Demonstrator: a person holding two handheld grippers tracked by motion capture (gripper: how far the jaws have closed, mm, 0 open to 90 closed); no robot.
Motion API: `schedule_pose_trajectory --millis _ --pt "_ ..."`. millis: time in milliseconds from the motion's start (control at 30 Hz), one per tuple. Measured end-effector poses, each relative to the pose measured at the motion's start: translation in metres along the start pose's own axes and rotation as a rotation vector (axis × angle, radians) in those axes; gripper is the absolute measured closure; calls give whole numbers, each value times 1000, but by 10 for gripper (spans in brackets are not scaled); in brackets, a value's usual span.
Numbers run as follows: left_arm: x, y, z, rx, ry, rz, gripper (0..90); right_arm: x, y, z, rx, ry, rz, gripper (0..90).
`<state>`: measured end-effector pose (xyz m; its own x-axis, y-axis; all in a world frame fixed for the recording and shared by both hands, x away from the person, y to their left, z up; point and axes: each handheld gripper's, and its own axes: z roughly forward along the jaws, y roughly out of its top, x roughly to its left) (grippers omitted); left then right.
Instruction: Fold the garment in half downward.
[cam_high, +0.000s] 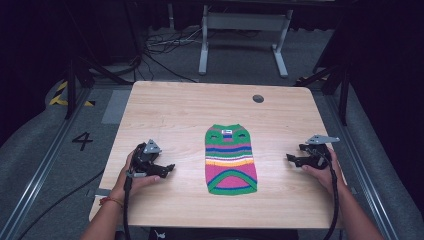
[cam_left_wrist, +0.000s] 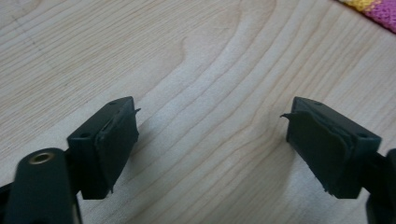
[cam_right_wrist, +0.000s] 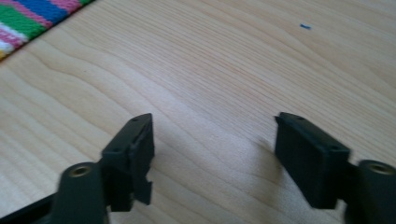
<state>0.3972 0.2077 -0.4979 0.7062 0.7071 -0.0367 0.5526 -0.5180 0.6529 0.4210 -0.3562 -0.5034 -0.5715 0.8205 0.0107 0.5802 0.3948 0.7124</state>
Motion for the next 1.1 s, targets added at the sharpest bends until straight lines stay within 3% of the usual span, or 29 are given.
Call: schedule_pose_trajectory --millis 100,167,467,567,900,1033,1100 --pt "0 5 -1 12 3 18 210 3 5 -3 -11 16 -32 351" --pt "0 8 -3 8 33 21 243 7 9 -6 -20 23 -59 365" --pt "2 35 -2 -35 33 20 269 9 40 -14 -54 32 -74 402" --pt "2 45 2 -45 50 37 281 9 51 -12 -78 46 -73 424" --pt "4 81 23 -94 59 19 297 23 91 13 -78 88 -106 474" --pt "4 92 32 -86 62 31 314 30 105 26 -69 101 -128 482" --pt "5 98 35 -105 68 32 322 33 112 33 -84 125 -117 493"
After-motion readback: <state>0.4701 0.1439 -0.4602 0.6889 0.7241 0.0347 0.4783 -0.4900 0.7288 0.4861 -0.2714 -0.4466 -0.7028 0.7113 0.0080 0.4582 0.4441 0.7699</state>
